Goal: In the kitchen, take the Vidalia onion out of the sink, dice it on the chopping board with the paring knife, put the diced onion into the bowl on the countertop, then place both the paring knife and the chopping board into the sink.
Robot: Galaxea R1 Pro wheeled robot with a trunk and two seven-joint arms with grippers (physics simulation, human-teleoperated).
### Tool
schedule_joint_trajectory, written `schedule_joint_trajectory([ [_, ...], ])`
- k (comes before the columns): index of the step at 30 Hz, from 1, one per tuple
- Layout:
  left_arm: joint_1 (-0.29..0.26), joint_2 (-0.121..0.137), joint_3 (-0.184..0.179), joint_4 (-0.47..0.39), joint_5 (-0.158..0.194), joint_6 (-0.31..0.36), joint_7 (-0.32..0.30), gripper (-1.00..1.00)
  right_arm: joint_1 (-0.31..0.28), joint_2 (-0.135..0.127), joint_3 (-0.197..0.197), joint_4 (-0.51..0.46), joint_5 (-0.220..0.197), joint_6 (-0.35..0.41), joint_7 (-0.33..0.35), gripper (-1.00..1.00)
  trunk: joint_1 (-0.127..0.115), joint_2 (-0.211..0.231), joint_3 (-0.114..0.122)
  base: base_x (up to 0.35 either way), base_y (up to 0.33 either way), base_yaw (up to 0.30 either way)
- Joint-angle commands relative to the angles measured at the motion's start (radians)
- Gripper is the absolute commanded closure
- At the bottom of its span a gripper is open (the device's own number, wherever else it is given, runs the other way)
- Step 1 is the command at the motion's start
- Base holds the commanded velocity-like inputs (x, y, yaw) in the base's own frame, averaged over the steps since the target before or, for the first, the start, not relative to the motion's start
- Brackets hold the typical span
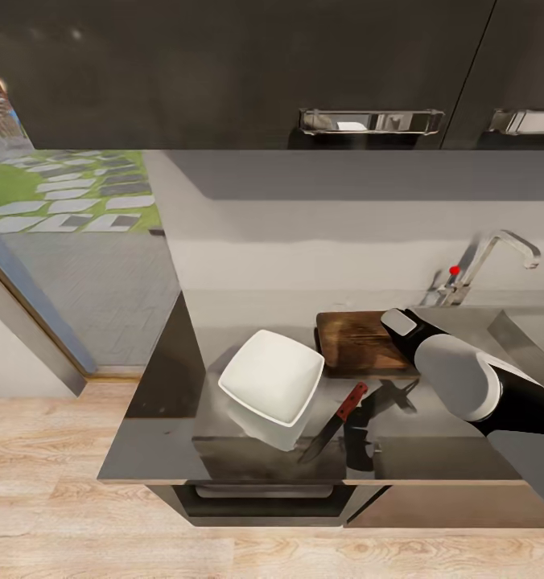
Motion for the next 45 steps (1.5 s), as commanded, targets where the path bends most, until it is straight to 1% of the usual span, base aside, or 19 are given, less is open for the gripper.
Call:
schedule_joint_trajectory([
  [1,0.001,0.0,-0.003,-0.003,0.01,0.006,0.0,-1.0,-0.001,0.0,-0.001,0.0,-0.005,-0.003,-0.001,1.0,0.001,-0.002,-0.002,0.0,0.0,0.0],
  [2,0.001,0.0,-0.003,-0.003,0.01,0.006,-0.001,-1.0,-0.001,0.0,-0.001,-0.001,-0.005,-0.003,-0.001,1.0,0.001,-0.002,-0.002,0.0,0.0,0.0],
  [3,0.001,0.0,-0.003,-0.003,0.01,0.006,-0.001,-1.0,-0.001,-0.001,-0.001,-0.001,-0.006,-0.003,-0.001,-1.0,0.001,-0.002,-0.002,0.0,0.0,0.0],
  [20,0.001,0.002,-0.003,-0.002,0.01,0.006,-0.001,-1.0,-0.001,-0.002,-0.001,-0.004,-0.007,-0.003,-0.003,-1.0,0.001,-0.002,-0.002,0.0,0.0,0.0],
  [32,0.001,0.002,-0.003,-0.003,0.01,0.006,-0.001,-1.0,-0.001,0.0,-0.004,-0.043,-0.009,0.008,-0.014,-1.0,0.001,-0.002,-0.002,0.0,0.0,0.0],
  [37,0.001,0.002,-0.003,-0.003,0.01,0.006,-0.001,-1.0,-0.001,0.01,-0.004,-0.103,-0.01,0.044,-0.039,-1.0,0.001,-0.002,-0.002,0.0,0.0,0.0],
  [42,0.001,0.001,-0.003,-0.004,0.01,0.006,-0.001,-1.0,-0.001,0.022,-0.003,-0.179,-0.01,0.107,-0.059,-1.0,0.001,-0.002,-0.002,0.0,0.0,0.0],
  [45,0.001,0.001,-0.003,-0.005,0.01,0.006,-0.001,-1.0,-0.001,0.042,0.0,-0.272,-0.01,0.171,-0.083,-1.0,0.001,-0.002,-0.002,0.0,0.0,0.0],
])
